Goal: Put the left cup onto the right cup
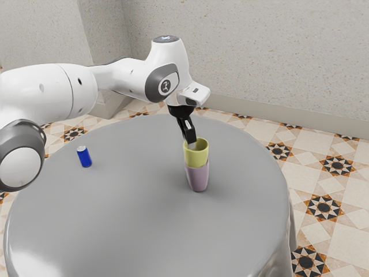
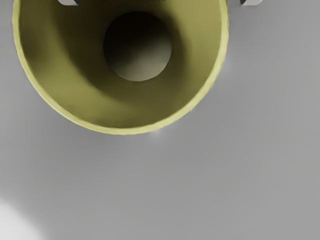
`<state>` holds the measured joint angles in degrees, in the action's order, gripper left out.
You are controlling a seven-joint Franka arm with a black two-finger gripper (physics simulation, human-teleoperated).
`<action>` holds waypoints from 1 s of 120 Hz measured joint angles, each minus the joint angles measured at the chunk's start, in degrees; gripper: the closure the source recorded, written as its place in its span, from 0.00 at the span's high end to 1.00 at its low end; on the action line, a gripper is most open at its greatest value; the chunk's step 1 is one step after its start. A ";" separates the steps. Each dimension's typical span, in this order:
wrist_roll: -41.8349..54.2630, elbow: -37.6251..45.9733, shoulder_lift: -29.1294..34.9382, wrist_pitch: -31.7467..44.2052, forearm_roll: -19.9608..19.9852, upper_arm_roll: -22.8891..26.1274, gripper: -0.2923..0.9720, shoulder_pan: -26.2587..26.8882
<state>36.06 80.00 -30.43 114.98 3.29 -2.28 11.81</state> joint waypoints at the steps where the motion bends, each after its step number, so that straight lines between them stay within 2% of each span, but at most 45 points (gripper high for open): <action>1: 0.00 0.00 0.00 0.00 0.00 0.00 0.56 0.00; 15: 0.01 0.01 0.12 0.02 0.03 -0.06 0.64 0.07; 32: 0.04 0.01 1.40 -0.25 0.04 -0.25 0.69 0.30; 85: -0.53 4.55 13.96 -4.88 0.55 -1.18 0.74 -0.34; 120: -7.27 4.65 23.20 -15.64 0.37 -1.89 0.75 -7.22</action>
<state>28.79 84.65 -7.23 99.34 3.66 -4.17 4.59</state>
